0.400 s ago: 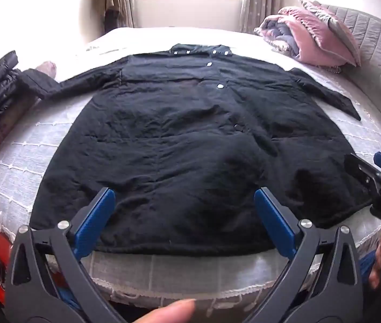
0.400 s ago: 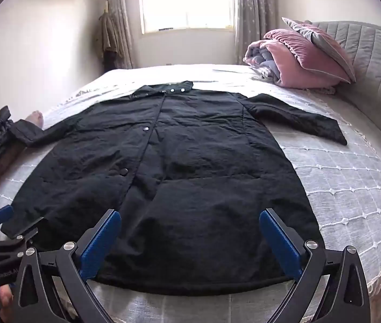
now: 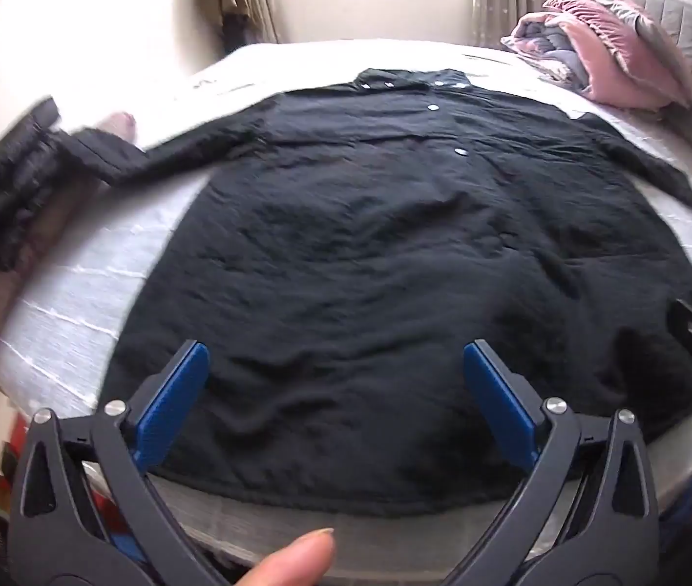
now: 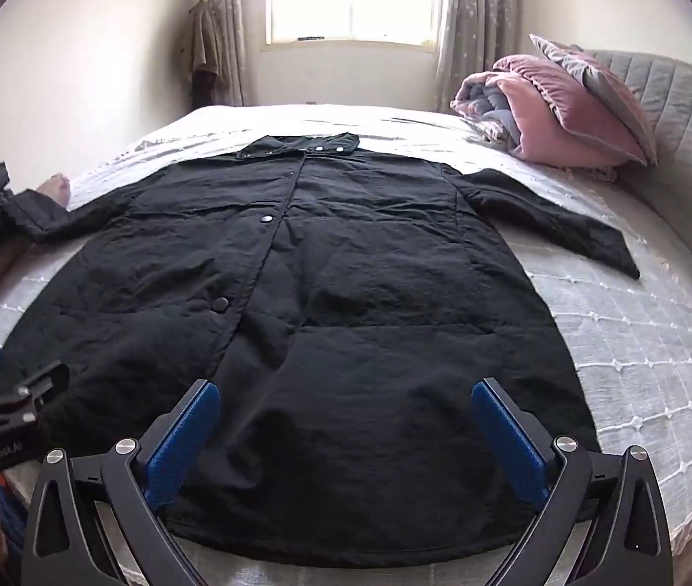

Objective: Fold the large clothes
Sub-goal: 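Move both tools over the black coat toward its long side edge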

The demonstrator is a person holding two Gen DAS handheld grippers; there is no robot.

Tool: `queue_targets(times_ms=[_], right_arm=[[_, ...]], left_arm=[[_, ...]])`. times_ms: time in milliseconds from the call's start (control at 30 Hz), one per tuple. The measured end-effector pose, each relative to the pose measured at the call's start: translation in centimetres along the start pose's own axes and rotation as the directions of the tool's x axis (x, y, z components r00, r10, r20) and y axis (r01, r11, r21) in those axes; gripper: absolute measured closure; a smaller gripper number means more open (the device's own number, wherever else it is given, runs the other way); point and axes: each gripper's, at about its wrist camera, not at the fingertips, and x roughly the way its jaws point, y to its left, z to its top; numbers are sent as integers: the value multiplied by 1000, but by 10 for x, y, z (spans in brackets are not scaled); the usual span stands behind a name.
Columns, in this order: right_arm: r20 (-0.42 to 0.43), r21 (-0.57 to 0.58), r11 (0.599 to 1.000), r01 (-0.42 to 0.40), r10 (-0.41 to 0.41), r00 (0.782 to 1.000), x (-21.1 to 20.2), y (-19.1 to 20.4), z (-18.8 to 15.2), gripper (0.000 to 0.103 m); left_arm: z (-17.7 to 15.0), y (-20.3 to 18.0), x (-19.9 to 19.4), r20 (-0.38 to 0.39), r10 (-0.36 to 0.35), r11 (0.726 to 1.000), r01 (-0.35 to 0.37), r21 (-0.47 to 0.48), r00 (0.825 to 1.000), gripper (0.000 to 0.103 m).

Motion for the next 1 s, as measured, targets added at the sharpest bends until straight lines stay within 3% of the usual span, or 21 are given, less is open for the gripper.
queue_targets(times_ms=[167, 367, 767, 1000], right_arm=[[51, -46, 998, 44, -42, 998, -13, -4, -4, 0], [36, -15, 1000, -4, 4, 999, -10, -12, -4, 0], [26, 10, 1000, 9, -10, 1000, -9, -11, -5, 0], [38, -40, 992, 123, -121, 992, -7, -4, -6, 0]], left_arm=[[2, -3, -13, 48, 8, 999, -10, 32, 999, 0], [4, -5, -5, -4, -79, 997, 79, 19, 997, 0], [4, -1, -10, -4, -127, 992, 127, -10, 992, 0], [5, 7, -4, -22, -135, 990, 134, -34, 991, 0]])
